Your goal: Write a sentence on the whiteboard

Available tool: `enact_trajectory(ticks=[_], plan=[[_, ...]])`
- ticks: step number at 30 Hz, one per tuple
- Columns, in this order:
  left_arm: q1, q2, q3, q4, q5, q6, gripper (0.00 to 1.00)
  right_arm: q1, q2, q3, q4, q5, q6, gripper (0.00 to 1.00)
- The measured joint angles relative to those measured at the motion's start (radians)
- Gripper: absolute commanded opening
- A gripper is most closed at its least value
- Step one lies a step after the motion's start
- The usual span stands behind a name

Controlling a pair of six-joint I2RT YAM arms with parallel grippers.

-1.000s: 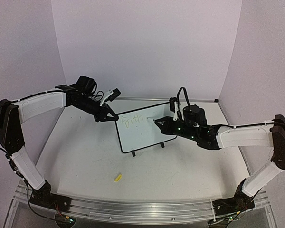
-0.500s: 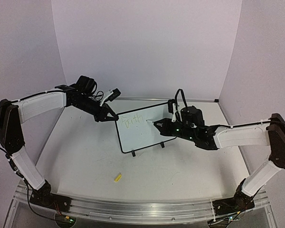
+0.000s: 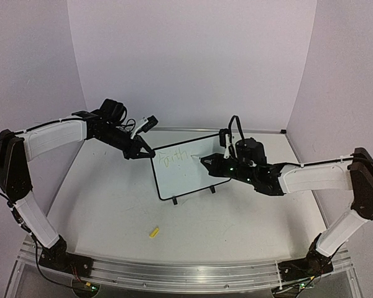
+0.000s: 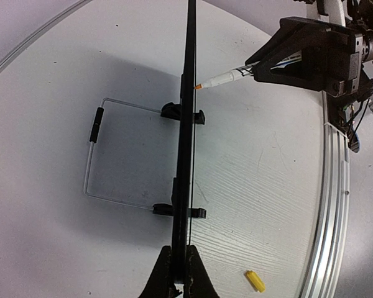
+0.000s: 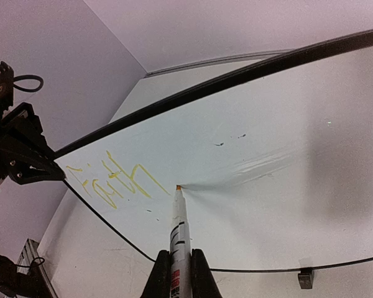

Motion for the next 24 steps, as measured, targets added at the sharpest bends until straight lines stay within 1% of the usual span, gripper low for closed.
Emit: enact_trajectory(ticks=[12, 24], plan=[[0.0, 0.0, 0.0, 0.0, -0.002, -0.01, 0.0, 0.0, 0.0, 0.0, -0.007, 0.018, 0.008, 0.0], [0.0, 0.0, 0.0, 0.0, -0.003, -0.013, 0.0, 0.0, 0.011, 0.0, -0.014, 0.002, 0.015, 0.0]])
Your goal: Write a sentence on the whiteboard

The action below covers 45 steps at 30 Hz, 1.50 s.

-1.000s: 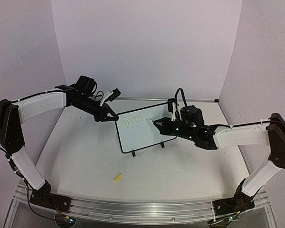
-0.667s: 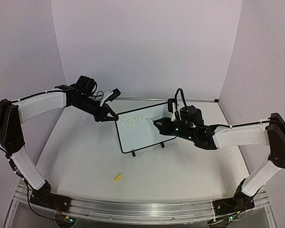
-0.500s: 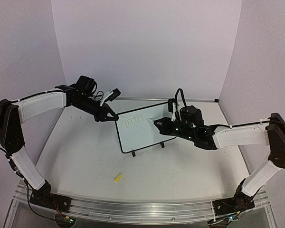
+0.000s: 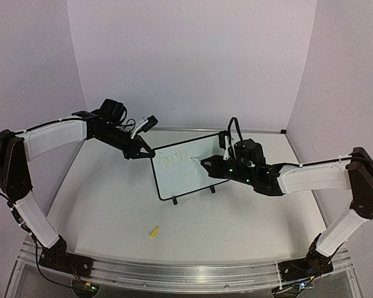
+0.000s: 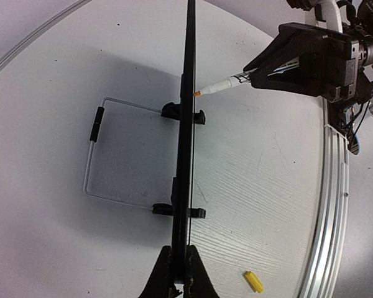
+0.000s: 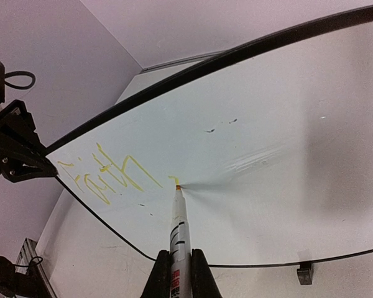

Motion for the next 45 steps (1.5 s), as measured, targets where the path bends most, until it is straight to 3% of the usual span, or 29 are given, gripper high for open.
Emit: enact_trajectory(ticks=[11, 25, 45], plan=[[0.0, 0.0, 0.0, 0.0, -0.001, 0.0, 0.0, 0.0, -0.004, -0.002, -0.003, -0.031, -0.005, 0.0], [-0.002, 0.0, 0.0, 0.001, -0.006, 0.0, 0.0, -0.008, -0.147, -0.006, -0.047, -0.102, -0.097, 0.0], [-0.019, 0.0, 0.0, 0.017, -0.023, -0.002, 0.0, -0.134, -0.145, -0.013, -0.12, -0.294, -0.152, 0.0]])
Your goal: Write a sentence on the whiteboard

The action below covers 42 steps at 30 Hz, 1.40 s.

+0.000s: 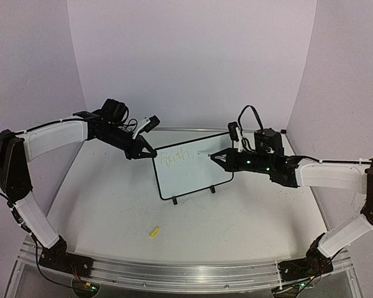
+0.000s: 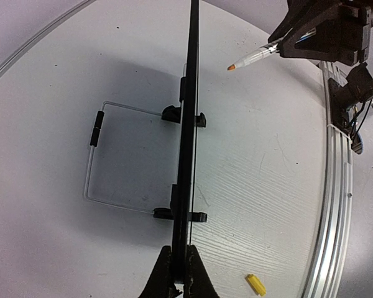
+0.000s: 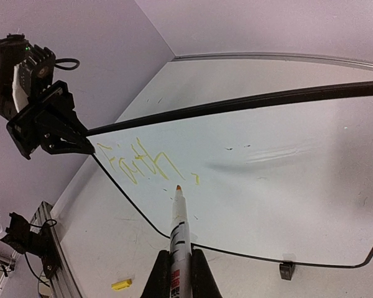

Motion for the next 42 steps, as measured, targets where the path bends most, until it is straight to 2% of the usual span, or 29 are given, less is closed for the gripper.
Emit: enact_trajectory(ticks=[21, 42], plan=[[-0.005, 0.0, 0.002, 0.001, -0.003, -0.001, 0.0, 0.0, 0.105, 0.065, 0.039, -0.012, 0.003, 0.0], [-0.008, 0.0, 0.003, 0.0, -0.004, -0.007, 0.0, 0.002, 0.126, 0.065, 0.054, 0.021, 0.038, 0.0]])
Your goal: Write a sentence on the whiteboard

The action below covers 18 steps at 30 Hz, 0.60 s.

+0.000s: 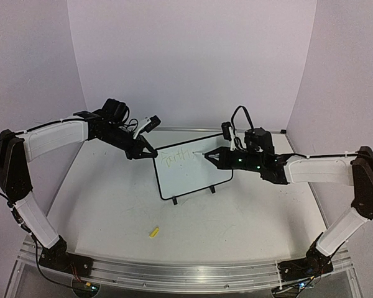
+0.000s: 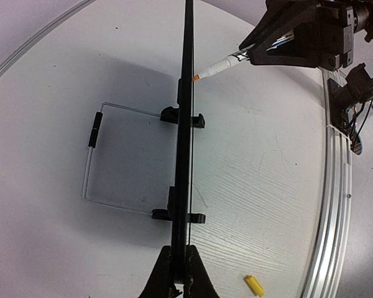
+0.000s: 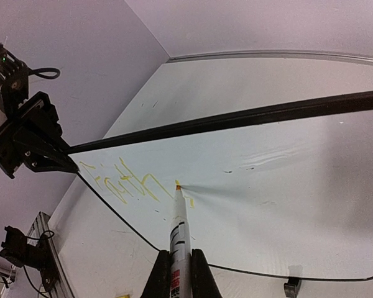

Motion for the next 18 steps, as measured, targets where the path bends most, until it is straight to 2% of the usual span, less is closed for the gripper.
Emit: enact_trajectory(ticks=[18], plan=[[0.0, 0.0, 0.0, 0.0, 0.0, 0.001, 0.0, 0.0, -0.001, -0.045, 0.013, -0.003, 0.02, 0.0]])
